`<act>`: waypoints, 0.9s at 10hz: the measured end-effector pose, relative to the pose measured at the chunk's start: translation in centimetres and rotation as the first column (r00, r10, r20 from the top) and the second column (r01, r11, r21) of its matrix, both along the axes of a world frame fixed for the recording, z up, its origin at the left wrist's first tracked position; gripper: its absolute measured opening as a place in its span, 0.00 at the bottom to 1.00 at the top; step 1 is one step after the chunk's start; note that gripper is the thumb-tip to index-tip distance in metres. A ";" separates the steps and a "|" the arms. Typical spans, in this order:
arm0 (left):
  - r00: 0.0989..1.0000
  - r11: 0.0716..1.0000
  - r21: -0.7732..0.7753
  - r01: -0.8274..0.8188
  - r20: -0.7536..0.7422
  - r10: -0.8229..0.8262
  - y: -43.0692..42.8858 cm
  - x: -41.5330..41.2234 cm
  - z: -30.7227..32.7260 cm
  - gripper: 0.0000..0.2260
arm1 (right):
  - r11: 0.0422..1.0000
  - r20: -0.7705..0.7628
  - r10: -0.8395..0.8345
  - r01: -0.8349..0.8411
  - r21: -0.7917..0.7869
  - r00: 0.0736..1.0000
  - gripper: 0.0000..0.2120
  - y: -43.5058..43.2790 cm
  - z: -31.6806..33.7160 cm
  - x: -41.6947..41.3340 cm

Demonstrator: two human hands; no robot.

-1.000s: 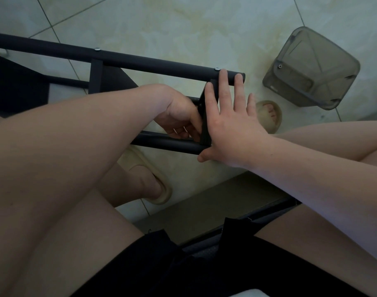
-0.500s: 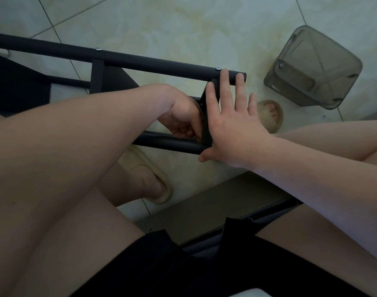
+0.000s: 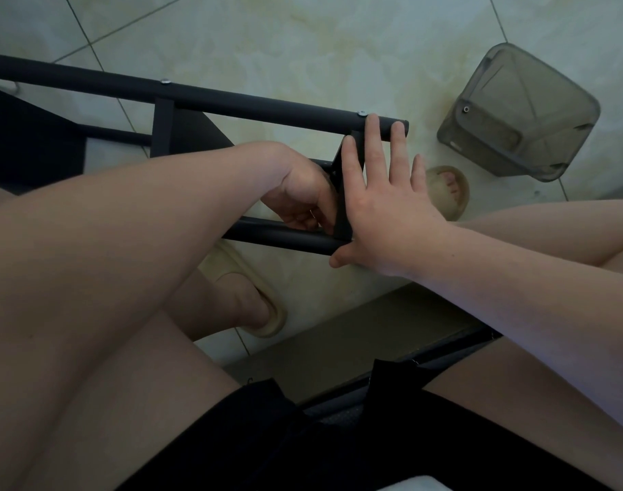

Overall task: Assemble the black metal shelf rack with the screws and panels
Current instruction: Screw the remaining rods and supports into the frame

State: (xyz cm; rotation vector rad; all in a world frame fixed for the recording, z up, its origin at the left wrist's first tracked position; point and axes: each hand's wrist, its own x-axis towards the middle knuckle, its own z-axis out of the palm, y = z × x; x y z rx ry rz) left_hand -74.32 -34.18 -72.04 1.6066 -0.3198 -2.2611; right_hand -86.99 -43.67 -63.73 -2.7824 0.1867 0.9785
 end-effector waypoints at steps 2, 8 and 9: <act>1.000 1.000 -0.009 0.014 0.017 -0.014 -0.2 0.1 0.1 0.07 | 1.000 -0.010 -0.001 0.001 0.005 1.000 0.70 -0.1 0.1 0.1; 0.999 0.999 -0.025 -0.033 -0.034 0.033 0.2 0.4 -0.2 0.10 | 1.000 -0.007 -0.003 0.003 -0.002 1.000 0.70 0.0 0.2 0.0; 0.999 1.000 0.010 -0.004 -0.037 0.004 0.5 0.4 -0.2 0.08 | 1.000 -0.013 -0.006 0.006 0.001 1.000 0.69 0.1 0.3 0.1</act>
